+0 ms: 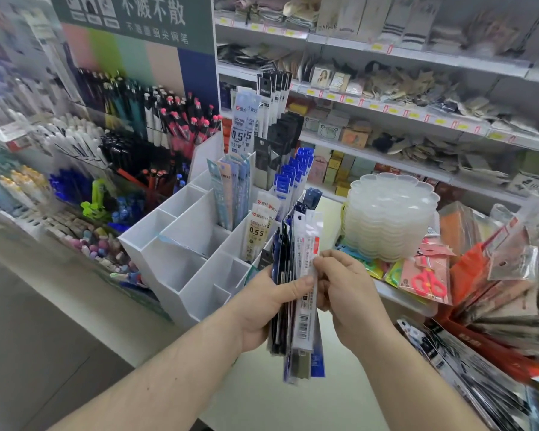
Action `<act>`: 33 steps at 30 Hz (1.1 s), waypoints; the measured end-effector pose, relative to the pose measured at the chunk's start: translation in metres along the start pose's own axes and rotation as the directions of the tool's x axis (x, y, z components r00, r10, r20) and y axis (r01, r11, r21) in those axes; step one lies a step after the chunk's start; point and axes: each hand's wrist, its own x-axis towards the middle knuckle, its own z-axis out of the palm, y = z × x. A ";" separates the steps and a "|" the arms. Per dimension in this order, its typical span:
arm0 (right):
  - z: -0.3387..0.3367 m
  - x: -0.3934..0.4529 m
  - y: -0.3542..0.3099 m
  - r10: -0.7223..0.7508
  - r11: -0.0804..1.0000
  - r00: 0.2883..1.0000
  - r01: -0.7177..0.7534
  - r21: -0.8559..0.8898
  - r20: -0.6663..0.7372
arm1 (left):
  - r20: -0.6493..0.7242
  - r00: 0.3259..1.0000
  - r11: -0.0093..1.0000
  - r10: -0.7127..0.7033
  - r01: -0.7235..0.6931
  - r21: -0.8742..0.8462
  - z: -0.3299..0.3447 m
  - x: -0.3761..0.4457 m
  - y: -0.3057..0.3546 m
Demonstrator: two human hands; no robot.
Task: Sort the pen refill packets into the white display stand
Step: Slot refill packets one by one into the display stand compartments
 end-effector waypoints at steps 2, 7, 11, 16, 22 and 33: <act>0.002 0.000 0.000 0.006 0.993 1.000 -0.008 0.114 0.018 | -0.015 1.000 1.000 0.003 -0.003 -0.016 -0.002 -0.001 0.002; 0.001 0.008 0.002 -0.007 0.969 0.998 -0.010 0.249 0.066 | -0.002 1.000 0.996 0.030 -0.031 -0.084 -0.005 -0.004 0.007; -0.001 0.012 0.000 -0.022 0.935 0.991 -0.026 0.352 0.133 | -0.029 0.999 0.993 0.025 -0.029 -0.116 -0.006 -0.004 0.011; -0.002 0.018 -0.002 0.041 0.834 0.988 -0.114 0.539 0.146 | -0.165 0.984 0.997 0.067 -0.059 0.052 -0.014 -0.007 0.013; -0.012 0.045 -0.006 -0.053 0.858 0.998 0.022 0.513 0.045 | -0.315 0.902 0.905 0.294 -0.158 0.395 -0.029 -0.031 0.032; 0.031 0.088 0.014 -0.397 0.804 0.916 0.374 -0.463 0.051 | -0.409 0.824 0.857 0.393 -0.166 0.489 -0.052 -0.058 0.043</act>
